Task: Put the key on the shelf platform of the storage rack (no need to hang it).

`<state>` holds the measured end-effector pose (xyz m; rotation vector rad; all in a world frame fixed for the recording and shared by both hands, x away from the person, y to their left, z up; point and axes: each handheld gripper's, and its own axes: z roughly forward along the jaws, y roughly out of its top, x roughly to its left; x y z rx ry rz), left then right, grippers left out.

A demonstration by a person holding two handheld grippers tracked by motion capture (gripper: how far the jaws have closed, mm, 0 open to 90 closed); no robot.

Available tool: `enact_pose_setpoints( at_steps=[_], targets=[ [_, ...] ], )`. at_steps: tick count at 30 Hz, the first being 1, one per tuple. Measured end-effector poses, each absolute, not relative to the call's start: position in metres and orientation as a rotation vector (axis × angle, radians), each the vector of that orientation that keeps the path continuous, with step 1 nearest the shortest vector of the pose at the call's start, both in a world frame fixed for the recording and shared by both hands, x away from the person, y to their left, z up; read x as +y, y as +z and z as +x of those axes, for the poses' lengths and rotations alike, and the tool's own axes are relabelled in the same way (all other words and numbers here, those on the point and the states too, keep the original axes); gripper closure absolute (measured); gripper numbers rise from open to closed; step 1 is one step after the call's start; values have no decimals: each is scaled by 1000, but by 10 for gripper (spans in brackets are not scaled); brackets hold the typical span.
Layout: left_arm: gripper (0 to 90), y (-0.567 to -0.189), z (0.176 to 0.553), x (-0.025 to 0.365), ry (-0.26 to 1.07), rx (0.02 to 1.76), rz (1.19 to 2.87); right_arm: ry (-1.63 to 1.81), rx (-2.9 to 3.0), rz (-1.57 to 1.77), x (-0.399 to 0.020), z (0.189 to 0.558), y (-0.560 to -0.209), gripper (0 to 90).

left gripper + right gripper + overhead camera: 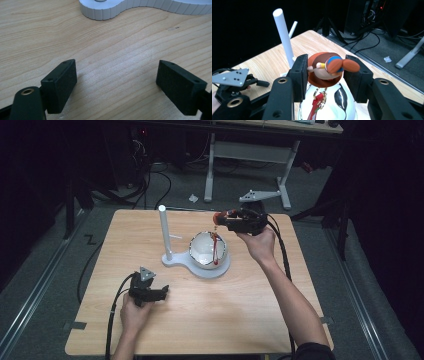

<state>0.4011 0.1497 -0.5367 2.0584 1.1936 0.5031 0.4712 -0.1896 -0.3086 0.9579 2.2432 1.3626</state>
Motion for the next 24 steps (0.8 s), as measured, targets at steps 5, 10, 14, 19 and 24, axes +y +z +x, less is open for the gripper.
enact_pose_setpoints(
  at_steps=[5,10,14,19,24],
  targets=[
    [171,-537,401,150,502,1193,2059,1364,2241,938,-184,473,-303,555],
    [171,-537,401,150,501,1194,2058,1330,2263,941,-179,477,-310,554],
    [171,-537,401,150,503,1194,2057,1324,2284,958,-177,480,-319,554],
    [171,-537,401,150,503,1193,2058,1318,2323,987,-173,486,-336,554],
    [170,-537,401,150,503,1193,2057,1314,2344,1005,-171,487,-347,554]
  ],
)
